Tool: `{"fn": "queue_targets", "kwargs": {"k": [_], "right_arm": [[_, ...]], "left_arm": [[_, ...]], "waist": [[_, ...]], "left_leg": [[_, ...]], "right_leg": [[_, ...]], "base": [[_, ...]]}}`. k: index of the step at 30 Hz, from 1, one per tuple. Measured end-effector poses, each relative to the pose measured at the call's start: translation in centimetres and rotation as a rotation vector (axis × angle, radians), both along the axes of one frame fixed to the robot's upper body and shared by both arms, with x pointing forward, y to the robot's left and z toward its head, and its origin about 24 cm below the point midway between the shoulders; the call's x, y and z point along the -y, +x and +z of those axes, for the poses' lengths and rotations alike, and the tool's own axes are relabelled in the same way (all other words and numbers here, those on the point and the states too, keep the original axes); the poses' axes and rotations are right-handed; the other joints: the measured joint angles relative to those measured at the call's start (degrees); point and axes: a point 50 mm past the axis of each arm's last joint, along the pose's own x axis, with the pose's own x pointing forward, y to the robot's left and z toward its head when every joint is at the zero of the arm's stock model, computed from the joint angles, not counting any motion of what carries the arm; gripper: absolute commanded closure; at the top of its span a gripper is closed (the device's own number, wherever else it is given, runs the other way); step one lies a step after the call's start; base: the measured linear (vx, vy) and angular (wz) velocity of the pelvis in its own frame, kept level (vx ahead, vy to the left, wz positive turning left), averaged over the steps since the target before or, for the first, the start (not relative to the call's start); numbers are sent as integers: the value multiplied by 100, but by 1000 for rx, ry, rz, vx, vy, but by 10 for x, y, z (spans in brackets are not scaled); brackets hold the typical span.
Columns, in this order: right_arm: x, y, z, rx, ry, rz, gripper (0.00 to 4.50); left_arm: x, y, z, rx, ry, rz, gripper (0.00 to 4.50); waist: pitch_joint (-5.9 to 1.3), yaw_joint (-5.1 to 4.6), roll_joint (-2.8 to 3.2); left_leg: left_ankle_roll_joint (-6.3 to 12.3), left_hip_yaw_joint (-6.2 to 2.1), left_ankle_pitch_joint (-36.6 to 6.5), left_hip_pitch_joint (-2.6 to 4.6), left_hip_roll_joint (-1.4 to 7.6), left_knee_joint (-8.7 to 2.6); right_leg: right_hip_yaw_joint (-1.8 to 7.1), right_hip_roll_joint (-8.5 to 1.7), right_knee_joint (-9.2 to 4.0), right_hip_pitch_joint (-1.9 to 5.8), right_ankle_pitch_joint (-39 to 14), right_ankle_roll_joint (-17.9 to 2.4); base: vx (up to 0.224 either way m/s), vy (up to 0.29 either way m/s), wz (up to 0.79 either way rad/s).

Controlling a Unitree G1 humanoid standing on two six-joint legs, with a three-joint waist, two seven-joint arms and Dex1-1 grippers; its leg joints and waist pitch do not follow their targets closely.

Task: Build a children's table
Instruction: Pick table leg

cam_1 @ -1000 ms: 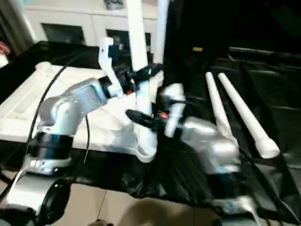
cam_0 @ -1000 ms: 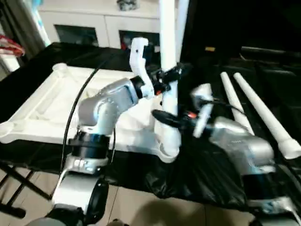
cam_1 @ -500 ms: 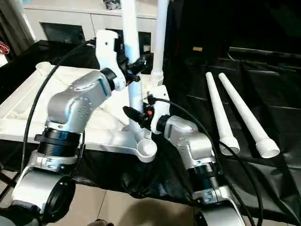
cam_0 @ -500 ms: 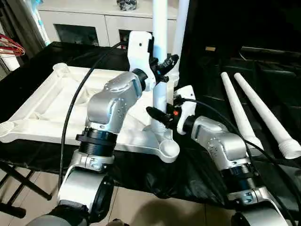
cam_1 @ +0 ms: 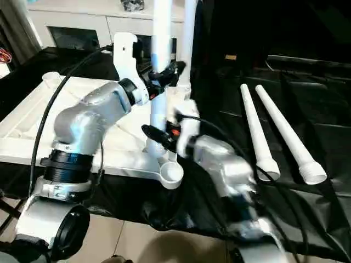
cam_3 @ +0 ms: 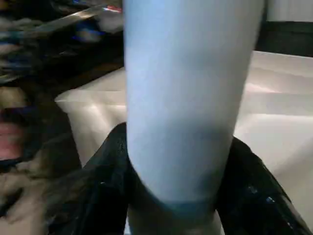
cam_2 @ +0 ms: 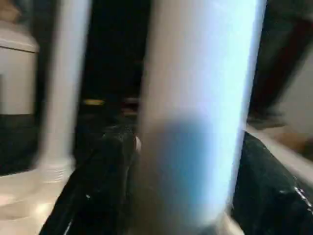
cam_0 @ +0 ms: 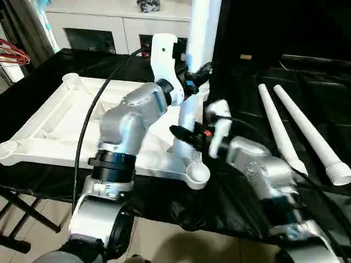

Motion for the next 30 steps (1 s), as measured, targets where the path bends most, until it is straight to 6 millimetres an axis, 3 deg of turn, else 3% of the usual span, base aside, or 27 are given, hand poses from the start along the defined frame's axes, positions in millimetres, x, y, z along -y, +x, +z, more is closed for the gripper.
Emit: {"fn": "queue_targets", "kwargs": {"k": [7,14,18,25,30], "right_arm": [[13,-19,3,2,37,220,261],[15,-29,5,-10,54,333,261],[17,-31,6,-14,58,360,261],[20,-31,7,-17,46,357,261],[21,-30,7,-15,39,343,261]], "left_arm": [[-10,-12,4,4,-89,-275,141],[-14,-22,4,35,-86,-412,141],[-14,-27,0,20,-117,-479,180],[-12,-25,0,9,-130,-454,248],[-10,-23,-1,7,-119,-415,268]], "waist": [[0,-17,0],[-1,-14,2],[-2,-5,3],[-2,-3,2],[-2,-3,2]], "left_leg": [[2,0,2,11,2,2],[3,0,3,11,1,4],[3,0,3,10,2,4],[3,1,3,10,1,5],[3,0,3,10,2,4]], "right_leg": [[0,1,9,2,2,-2],[2,0,6,5,3,-5],[0,0,8,4,3,-6],[1,0,7,6,4,-6],[1,0,7,5,3,-5]], "base": [[0,0,0],[0,0,0],[0,0,0],[0,0,0],[0,0,0]]}}
